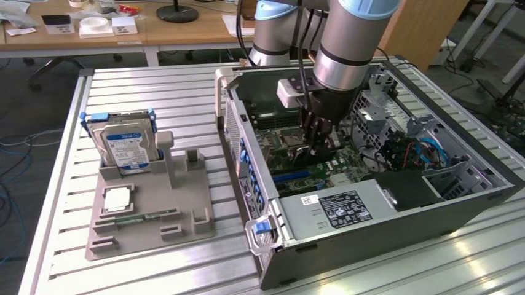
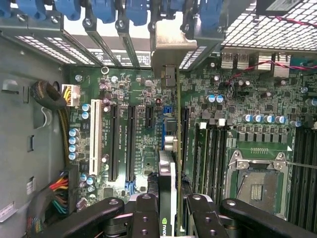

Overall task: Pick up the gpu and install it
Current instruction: 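Insert the gpu into the slot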

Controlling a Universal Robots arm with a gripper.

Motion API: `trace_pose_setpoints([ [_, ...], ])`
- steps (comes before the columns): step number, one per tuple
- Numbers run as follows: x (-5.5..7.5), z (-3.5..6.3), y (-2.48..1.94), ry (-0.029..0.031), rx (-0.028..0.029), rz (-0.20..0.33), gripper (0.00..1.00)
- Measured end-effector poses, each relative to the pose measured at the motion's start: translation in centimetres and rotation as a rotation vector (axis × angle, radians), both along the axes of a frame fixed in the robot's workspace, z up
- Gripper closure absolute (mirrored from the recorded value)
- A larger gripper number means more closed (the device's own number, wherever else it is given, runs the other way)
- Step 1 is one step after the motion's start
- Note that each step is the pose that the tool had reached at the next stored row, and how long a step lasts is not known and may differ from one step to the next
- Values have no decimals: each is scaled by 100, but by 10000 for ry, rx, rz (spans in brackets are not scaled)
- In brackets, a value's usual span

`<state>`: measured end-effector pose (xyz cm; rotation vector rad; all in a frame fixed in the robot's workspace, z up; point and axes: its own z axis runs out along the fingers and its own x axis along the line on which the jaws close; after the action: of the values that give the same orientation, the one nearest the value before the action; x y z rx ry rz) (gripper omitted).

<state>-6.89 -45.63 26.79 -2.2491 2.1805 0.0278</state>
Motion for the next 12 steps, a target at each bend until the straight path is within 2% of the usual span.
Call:
trace_pose_setpoints([
  [12, -20, -37, 0, -53, 5, 32, 73],
])
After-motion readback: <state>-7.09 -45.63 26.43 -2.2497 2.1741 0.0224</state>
